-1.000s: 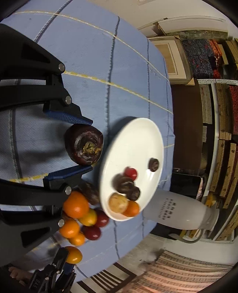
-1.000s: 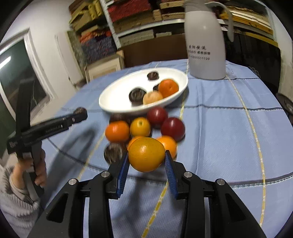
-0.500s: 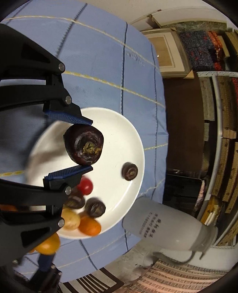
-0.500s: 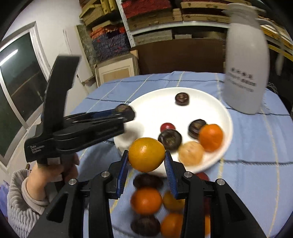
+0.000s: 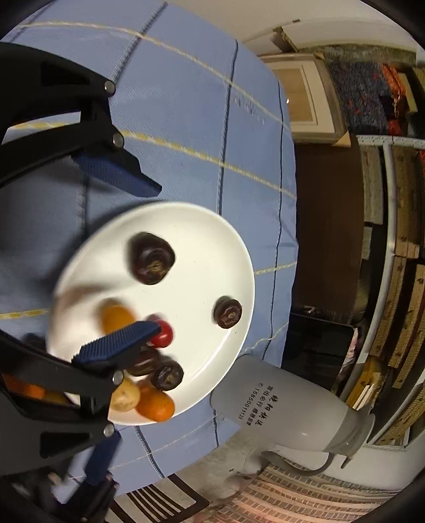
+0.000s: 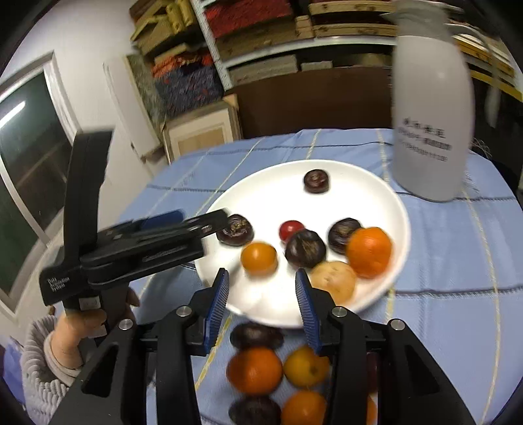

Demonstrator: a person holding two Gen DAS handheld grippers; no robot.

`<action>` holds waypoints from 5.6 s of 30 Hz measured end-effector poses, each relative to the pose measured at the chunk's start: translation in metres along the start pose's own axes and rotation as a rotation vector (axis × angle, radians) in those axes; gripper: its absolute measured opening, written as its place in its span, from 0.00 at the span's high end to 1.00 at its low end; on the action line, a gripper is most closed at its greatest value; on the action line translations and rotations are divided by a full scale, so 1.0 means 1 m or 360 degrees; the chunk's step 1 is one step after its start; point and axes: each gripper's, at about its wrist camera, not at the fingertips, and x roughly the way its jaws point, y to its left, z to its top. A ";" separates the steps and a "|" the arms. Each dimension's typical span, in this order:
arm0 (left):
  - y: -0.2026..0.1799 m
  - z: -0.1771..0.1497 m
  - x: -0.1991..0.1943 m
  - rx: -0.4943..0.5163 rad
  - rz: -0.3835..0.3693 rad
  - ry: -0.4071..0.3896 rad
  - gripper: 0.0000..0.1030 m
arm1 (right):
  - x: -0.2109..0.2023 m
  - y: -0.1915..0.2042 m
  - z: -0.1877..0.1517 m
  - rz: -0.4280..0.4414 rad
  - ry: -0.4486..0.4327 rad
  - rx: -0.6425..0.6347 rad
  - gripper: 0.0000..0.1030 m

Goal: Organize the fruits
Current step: 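Carry the dark brown and yellow-orange fruits onto the white plate and release both, then grasp an orange mandarin with the left gripper while the right gripper grasps another mandarin, then carry both mandarins onto the white plate and open both grippers, then grasp a dark brown fruit with the left gripper while the right gripper grasps a mandarin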

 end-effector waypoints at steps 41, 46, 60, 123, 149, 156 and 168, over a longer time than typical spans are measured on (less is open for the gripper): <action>0.009 -0.126 -0.081 -0.0069 0.0222 -0.0019 0.05 | -0.071 -0.087 -0.066 -0.0102 -0.0162 0.0375 0.24; 0.001 -0.133 -0.075 -0.0023 0.0168 0.0025 0.04 | -0.068 -0.081 -0.067 -0.0112 -0.0144 0.0333 0.24; -0.022 -0.139 -0.074 0.0159 0.0168 0.0031 0.04 | -0.062 -0.072 -0.070 -0.0115 -0.0108 0.0281 0.24; -0.023 -0.087 -0.079 0.0064 -0.0027 -0.0023 0.57 | -0.066 -0.060 -0.075 -0.0111 -0.0181 0.0185 0.65; -0.005 -0.024 -0.011 -0.0018 -0.0101 0.0002 0.39 | -0.001 0.002 -0.012 -0.0103 -0.0153 -0.0053 0.51; -0.001 -0.075 -0.061 -0.0051 0.0013 -0.0102 0.13 | -0.061 -0.038 -0.041 -0.0100 -0.0314 0.0165 0.35; -0.023 -0.136 -0.072 0.0117 0.0292 -0.0003 0.05 | -0.073 -0.065 -0.083 -0.0184 -0.0221 0.0263 0.30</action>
